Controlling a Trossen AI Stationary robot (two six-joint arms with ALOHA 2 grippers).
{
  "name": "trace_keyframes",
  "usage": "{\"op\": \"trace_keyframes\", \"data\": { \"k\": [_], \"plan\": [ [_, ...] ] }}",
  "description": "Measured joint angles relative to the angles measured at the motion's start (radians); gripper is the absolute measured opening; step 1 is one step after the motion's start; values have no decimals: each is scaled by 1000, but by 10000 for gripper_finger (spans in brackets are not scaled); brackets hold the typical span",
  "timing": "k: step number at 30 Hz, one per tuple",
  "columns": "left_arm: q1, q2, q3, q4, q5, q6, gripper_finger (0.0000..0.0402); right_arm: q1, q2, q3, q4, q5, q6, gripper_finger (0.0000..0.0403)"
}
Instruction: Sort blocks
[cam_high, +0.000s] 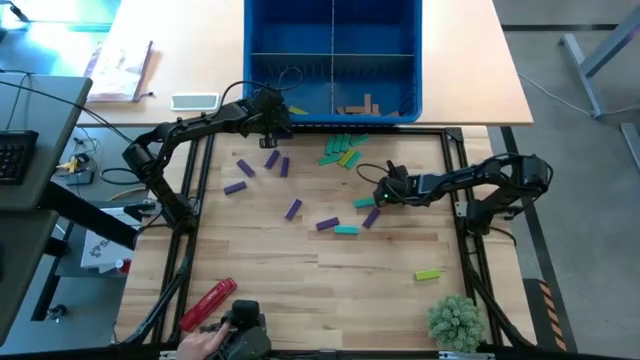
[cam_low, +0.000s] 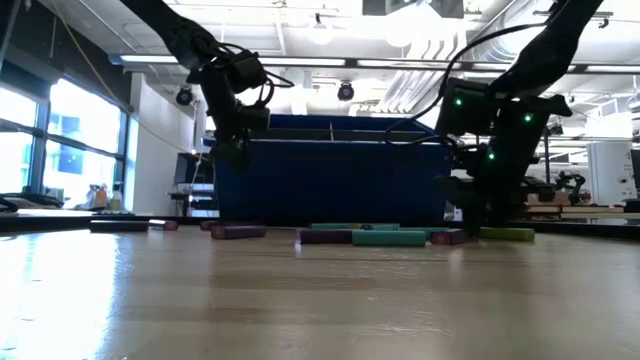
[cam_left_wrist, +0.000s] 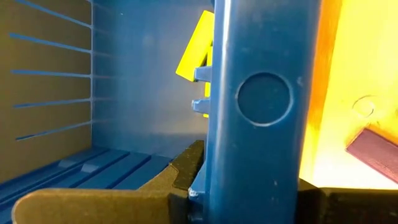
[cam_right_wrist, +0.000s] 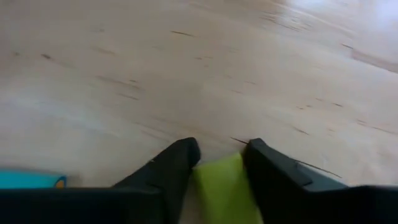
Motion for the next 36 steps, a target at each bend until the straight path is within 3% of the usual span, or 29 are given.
{"op": "trace_keyframes", "data": {
  "k": [3, 9, 16, 22, 29, 36],
  "plan": [
    [0, 0, 0, 0, 4, 0, 58, 0, 0, 0, 10, -7, -37, 88],
    [0, 0, 0, 0, 7, 0, 58, 0, 6, 61, 14, 4, -119, 86],
    [0, 0, 0, 1, 10, 4, 58, -13, 7, 303, 26, 60, -408, 86],
    [0, 0, 0, 8, 11, 7, 58, -56, 11, 499, 211, 89, -744, 86],
    [1, 0, 0, 25, 58, 4, 58, -183, 154, 707, 556, -128, -982, 86],
    [1, 0, 0, 26, 53, 9, 58, -275, 437, 1081, 525, -238, -1034, 86]
  ]
}}
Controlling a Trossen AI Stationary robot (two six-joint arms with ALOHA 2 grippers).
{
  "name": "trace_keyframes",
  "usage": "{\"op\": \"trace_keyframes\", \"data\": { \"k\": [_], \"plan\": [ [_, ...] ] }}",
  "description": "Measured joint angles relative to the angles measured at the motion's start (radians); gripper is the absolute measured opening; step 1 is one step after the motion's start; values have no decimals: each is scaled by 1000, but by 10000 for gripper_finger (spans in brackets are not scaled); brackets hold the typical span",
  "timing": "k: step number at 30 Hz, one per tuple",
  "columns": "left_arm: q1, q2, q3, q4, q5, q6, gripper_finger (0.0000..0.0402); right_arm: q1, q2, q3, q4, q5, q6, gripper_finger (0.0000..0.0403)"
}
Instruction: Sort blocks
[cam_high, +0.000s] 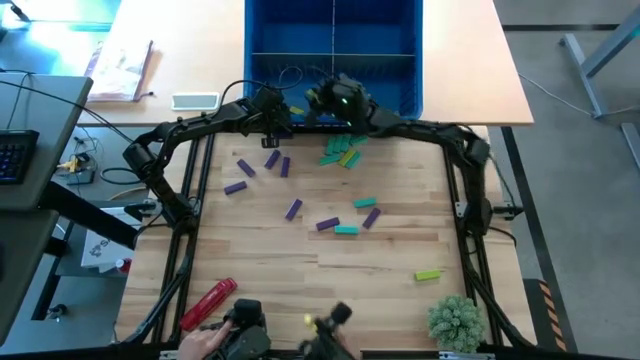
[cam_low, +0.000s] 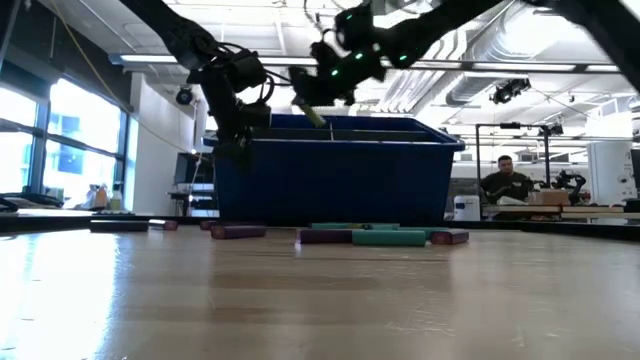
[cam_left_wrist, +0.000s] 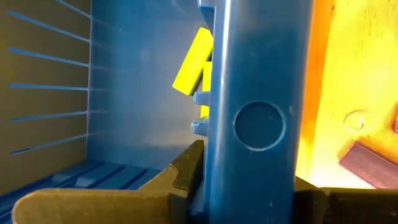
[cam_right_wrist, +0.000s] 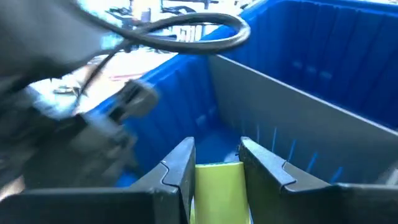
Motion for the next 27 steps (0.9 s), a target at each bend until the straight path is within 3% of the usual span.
{"op": "trace_keyframes", "data": {
  "k": [3, 8, 12, 17, 23, 27],
  "plan": [
    [3, 0, 0, 3, -4, 2, 58, -30, 98, 143, -112, 27, 29, 94],
    [5, 0, 0, 4, -2, 5, 58, -59, 185, 319, -312, 36, 117, 177],
    [5, 0, 0, 6, -3, 4, 58, -56, 188, 371, -371, -3, 79, 221],
    [5, 0, 0, 6, -4, -2, 58, -15, 116, 432, -501, 29, 27, 230],
    [5, 0, 0, 7, -6, -3, 58, 116, 3, 434, -756, 229, -60, 230],
    [5, 0, 0, 9, -5, -4, 58, 219, -32, 433, -947, 324, 6, 230]
  ]
}}
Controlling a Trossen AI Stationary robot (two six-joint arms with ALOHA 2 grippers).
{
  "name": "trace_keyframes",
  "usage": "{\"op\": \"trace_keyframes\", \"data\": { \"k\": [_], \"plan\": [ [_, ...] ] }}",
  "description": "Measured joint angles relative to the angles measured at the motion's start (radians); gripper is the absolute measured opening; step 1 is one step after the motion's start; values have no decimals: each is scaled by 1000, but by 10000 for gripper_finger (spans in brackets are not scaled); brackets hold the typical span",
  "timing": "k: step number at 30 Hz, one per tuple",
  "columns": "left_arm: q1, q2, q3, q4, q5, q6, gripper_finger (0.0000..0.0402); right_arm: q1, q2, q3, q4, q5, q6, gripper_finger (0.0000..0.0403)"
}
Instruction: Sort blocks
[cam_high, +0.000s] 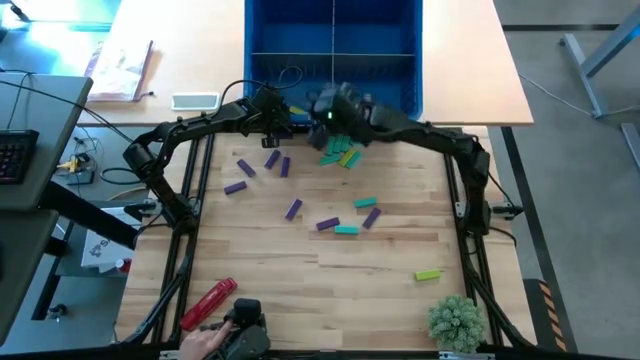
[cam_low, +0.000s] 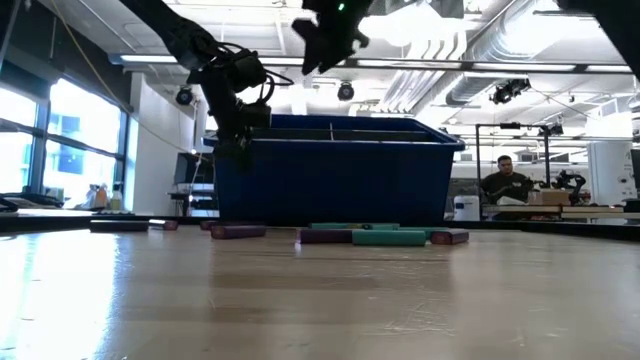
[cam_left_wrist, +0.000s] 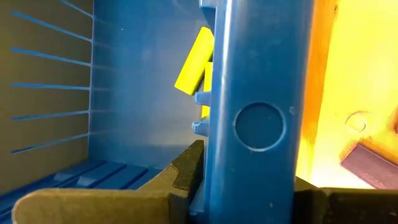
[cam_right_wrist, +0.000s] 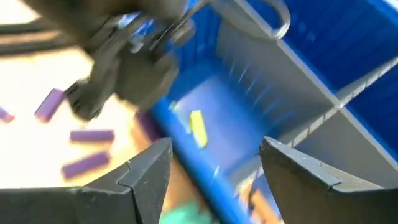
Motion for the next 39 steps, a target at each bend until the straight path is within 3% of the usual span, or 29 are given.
{"op": "trace_keyframes", "data": {
  "k": [4, 11, 24, 28, 34, 39],
  "plan": [
    [0, 0, 0, 1, 6, -7, 58, 91, 1, -8, -193, 49, 208, 231],
    [0, 0, 0, 1, 11, -23, 59, 247, 8, -228, -263, 84, 552, 231],
    [0, 0, 0, -7, 18, -42, 59, 271, 8, -498, -223, -24, 1113, 231],
    [0, 0, 0, -10, 22, -43, 62, 273, 8, -569, -158, -76, 1169, 231],
    [1, 0, 0, 1, 44, -78, 80, 279, 8, -592, -112, -57, 1354, 231],
    [-2, 0, 0, 27, 57, -80, 80, 284, 8, -592, -109, -23, 1312, 231]
  ]
}}
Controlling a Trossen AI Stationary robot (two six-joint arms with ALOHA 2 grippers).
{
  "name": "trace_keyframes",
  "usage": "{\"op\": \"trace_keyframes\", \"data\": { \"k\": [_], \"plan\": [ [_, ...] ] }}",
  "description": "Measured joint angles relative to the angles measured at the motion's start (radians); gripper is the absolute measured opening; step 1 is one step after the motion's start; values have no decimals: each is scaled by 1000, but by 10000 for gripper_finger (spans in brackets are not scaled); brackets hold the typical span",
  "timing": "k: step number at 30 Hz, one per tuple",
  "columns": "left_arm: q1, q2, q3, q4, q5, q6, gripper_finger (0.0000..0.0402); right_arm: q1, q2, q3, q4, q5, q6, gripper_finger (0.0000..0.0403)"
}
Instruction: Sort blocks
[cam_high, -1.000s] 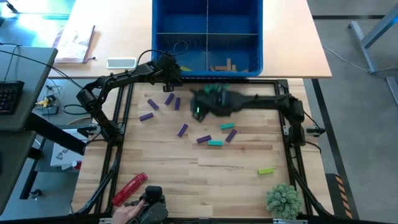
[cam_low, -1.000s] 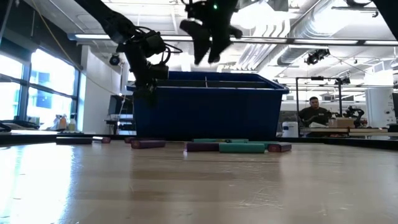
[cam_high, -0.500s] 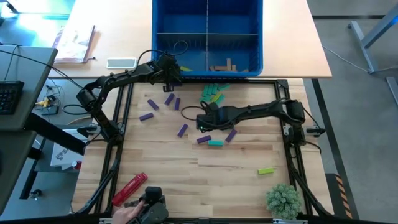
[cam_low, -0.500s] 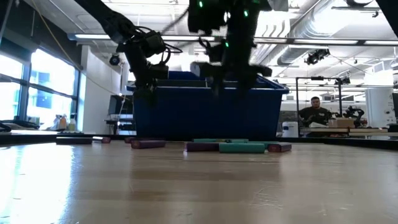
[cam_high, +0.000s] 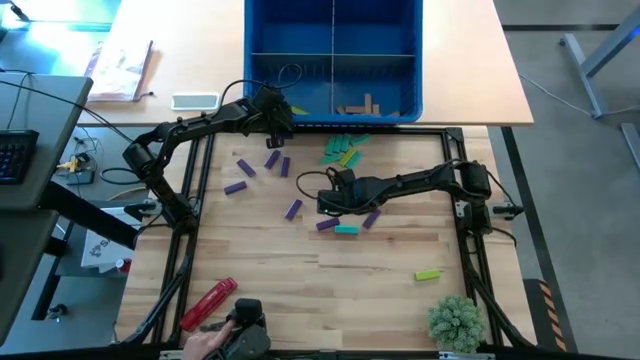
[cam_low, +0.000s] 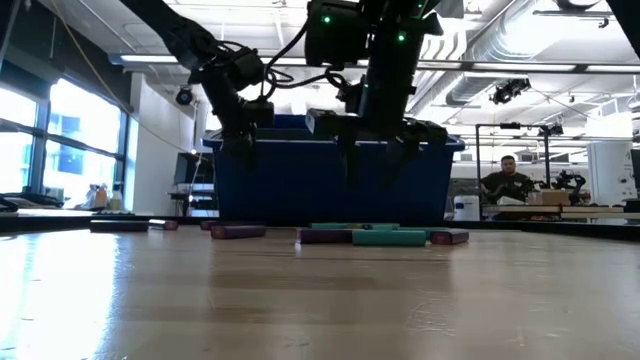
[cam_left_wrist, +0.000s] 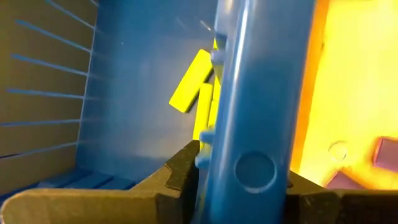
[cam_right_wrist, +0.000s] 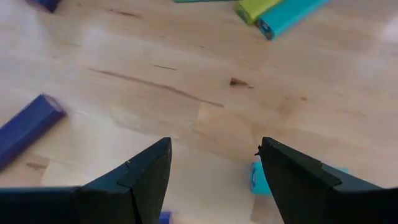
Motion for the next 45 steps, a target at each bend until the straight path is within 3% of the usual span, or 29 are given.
{"op": "trace_keyframes", "data": {
  "k": [8, 16, 23, 27, 33, 38, 41, 45],
  "plan": [
    [-6, 0, 0, 12, -5, -14, 79, -13, 0, 0, 74, 10, -118, 231],
    [-5, 0, 0, 6, -9, -17, 80, 3, 0, 0, 119, 161, -123, 231],
    [-5, 0, 0, 8, -12, 10, 80, 6, 0, 0, 265, 94, -375, 231],
    [-5, 0, 0, 8, -12, 10, 80, -3, -2, -16, 305, 78, -435, 231],
    [-3, 0, 0, 4, 10, 10, 80, 24, -2, -264, 669, 5, -392, 231],
    [-4, 0, 0, 20, 14, 11, 80, -26, -1, -475, 1052, 151, -418, 231],
    [-4, 0, 0, 29, 14, 13, 80, -97, 0, -519, 1113, 157, -465, 231],
    [-5, 0, 0, 31, 13, 13, 80, -202, 0, -481, 1129, 98, -658, 231]
  ]
}}
